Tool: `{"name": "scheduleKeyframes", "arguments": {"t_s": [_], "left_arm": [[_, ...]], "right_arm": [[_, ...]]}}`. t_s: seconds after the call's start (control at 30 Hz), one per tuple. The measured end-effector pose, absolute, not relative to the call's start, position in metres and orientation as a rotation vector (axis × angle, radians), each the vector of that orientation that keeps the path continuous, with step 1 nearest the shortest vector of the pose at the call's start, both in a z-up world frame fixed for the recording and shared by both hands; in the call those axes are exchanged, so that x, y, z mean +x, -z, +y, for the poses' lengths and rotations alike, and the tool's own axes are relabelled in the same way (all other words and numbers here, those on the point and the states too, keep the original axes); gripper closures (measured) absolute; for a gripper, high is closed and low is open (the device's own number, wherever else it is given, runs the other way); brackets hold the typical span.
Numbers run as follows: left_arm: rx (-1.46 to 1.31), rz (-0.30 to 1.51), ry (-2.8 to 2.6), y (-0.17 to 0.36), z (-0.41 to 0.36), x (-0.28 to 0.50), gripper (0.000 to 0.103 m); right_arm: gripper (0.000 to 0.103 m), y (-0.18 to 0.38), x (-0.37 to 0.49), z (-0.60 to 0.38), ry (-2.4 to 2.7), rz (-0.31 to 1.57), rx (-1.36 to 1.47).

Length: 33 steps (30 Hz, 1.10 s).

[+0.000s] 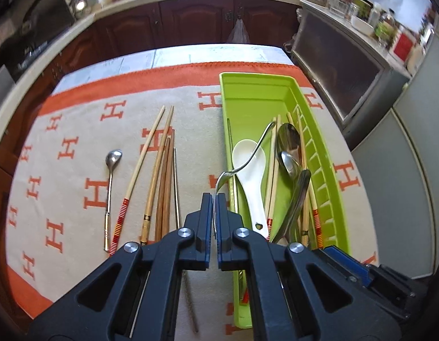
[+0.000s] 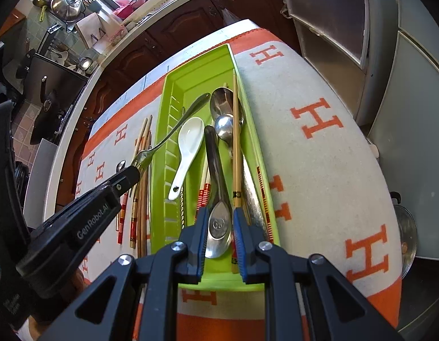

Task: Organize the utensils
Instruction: 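Carry the fork and chopstick into the lime-green tray and open both grippers, then withdraw both open grippers from the tray toward the remaining utensils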

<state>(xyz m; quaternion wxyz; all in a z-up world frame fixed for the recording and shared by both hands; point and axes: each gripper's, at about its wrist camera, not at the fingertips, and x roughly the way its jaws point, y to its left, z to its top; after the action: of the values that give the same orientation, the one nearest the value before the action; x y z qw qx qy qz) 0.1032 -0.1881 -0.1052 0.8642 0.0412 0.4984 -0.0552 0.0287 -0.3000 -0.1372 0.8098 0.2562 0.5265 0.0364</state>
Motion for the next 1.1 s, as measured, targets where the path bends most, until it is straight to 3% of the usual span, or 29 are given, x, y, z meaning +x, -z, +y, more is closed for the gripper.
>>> {"name": "scheduleKeyframes", "arguments": {"t_s": [0.63,0.73,0.8,1.1], "left_arm": [[0.146,1.116,0.256,0.107,-0.186,0.067,0.092],[0.106,1.137,0.297,0.106,-0.173,0.062,0.078],[0.071,1.149,0.315,0.105,-0.158,0.059,0.062],[-0.059,1.204,0.234,0.11,-0.075,0.057,0.061]], "right_arm": [[0.084,0.129,0.003,-0.299,-0.051,1.109,0.559],[0.084,0.125,-0.002,-0.298,-0.05,1.099,0.552],[0.084,0.125,-0.005,-0.298,-0.052,1.095,0.556],[0.084,0.128,-0.007,-0.286,-0.07,1.113,0.548]]}}
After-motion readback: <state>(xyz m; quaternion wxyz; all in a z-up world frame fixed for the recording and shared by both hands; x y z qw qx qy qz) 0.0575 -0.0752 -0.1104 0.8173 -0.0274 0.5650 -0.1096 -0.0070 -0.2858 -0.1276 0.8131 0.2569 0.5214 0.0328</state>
